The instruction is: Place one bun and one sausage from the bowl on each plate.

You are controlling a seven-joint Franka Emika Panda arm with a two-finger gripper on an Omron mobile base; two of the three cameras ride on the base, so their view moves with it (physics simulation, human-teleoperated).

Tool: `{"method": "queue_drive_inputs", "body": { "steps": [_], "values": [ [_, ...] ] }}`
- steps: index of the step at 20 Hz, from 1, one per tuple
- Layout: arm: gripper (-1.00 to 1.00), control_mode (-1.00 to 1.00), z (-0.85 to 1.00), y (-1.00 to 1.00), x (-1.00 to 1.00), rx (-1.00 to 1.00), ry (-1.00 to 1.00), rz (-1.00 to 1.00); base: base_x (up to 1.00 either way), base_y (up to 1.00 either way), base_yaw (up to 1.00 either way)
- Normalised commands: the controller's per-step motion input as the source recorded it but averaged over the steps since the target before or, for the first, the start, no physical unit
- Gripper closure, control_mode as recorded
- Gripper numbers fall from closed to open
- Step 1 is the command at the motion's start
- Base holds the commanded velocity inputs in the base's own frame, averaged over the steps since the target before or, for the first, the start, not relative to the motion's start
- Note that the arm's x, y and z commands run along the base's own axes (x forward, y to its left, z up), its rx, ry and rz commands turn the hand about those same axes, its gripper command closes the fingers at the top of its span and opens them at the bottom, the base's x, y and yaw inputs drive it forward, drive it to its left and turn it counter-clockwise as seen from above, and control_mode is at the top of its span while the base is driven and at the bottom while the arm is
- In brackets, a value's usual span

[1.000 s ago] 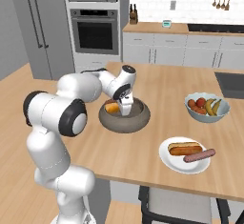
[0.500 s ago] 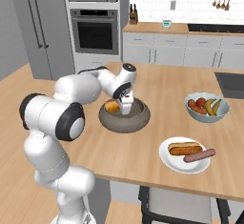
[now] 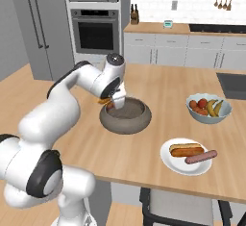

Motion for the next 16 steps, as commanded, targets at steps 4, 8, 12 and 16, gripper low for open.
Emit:
{"method": "queue_drive_inputs", "body": {
  "steps": [4,8,12,16],
  "values": [
    [1.0,1.0,0.28,0.21,-0.75,-0.18,-0.22,0.04,-0.25,0.04,0.01],
    [1.0,1.0,0.0,0.0,0.0,0.0,0.0,0.0,-1.0,-0.07,0.05],
    [1.0,1.0,0.0,0.0,0.0,0.0,0.0,0.0,-0.92,-0.72,-0.03],
    [1.0,1.0,0.0,0.0,0.0,0.0,0.0,0.0,0.01,-1.0,-0.32]
  ]
}}
